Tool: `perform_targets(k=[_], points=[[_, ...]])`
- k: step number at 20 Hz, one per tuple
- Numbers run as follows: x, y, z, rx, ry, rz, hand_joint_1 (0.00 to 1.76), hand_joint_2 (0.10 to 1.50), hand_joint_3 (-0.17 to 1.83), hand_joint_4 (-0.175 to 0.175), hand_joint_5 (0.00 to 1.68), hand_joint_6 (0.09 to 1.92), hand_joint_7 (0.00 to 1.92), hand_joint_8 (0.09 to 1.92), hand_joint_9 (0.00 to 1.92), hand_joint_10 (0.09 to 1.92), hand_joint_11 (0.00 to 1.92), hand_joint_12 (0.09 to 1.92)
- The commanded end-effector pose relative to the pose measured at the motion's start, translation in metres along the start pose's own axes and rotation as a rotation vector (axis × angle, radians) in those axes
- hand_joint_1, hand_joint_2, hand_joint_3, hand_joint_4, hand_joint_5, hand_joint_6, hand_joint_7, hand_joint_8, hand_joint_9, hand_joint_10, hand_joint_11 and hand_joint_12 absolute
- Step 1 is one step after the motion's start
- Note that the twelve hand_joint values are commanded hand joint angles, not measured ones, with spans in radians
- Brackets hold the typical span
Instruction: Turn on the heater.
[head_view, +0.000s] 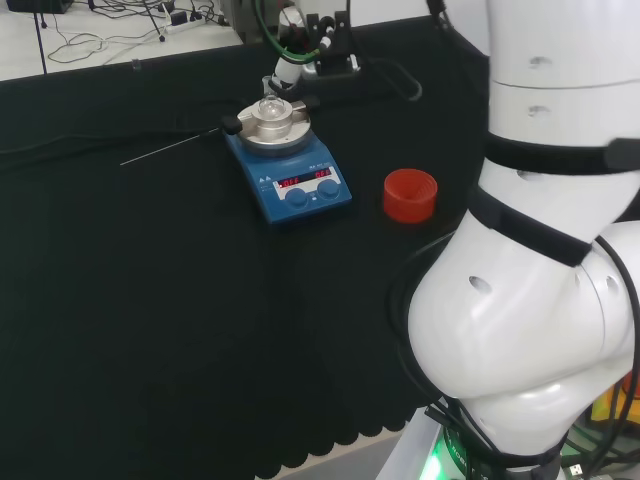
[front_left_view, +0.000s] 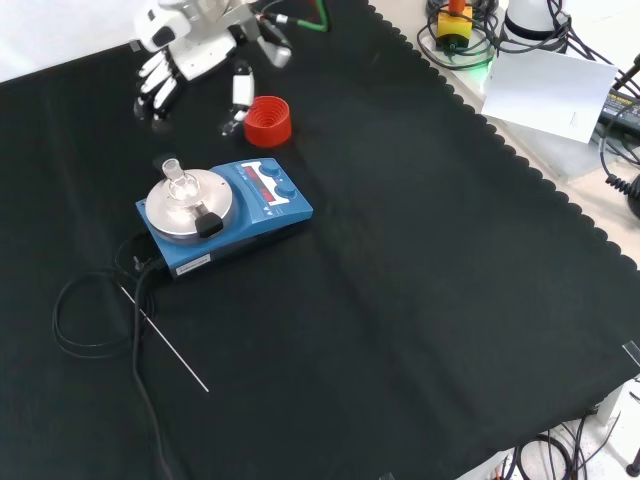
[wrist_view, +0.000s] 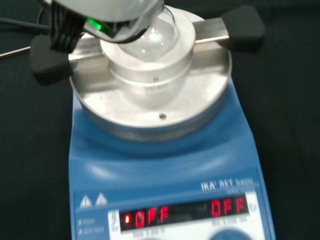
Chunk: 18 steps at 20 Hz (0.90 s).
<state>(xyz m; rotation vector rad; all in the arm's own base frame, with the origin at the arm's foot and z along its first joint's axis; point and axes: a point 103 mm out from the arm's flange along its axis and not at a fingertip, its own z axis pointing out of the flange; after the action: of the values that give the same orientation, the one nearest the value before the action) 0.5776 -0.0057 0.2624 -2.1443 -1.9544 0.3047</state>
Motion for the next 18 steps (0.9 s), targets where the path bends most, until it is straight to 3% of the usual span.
perform_targets(k=[1, 5, 8, 16, 18], points=[[-0.013, -0.050, -0.010, -0.057, 0.044, 0.028, 0.91, 0.62, 0.62, -0.057, 0.41, 0.48, 0.06, 0.69, 0.29, 0.75, 0.11, 1.43], [-0.012, -0.067, 0.000, -0.078, 0.042, 0.021, 0.90, 0.62, 0.62, -0.057, 0.42, 0.48, 0.07, 0.69, 0.30, 0.75, 0.12, 1.43], [-0.010, -0.081, 0.016, -0.042, 0.044, 0.014, 0.92, 0.63, 0.63, -0.057, 0.43, 0.47, 0.12, 0.70, 0.37, 0.74, 0.17, 1.41], [-0.002, -0.100, 0.062, 0.052, 0.013, -0.012, 1.01, 0.65, 0.74, -0.058, 0.48, 0.59, 0.74, 0.80, 0.94, 0.64, 0.51, 1.30], [0.001, -0.103, 0.072, 0.070, 0.008, -0.017, 1.02, 0.65, 0.75, -0.059, 0.48, 0.61, 0.82, 0.81, 1.01, 0.63, 0.55, 1.29]])
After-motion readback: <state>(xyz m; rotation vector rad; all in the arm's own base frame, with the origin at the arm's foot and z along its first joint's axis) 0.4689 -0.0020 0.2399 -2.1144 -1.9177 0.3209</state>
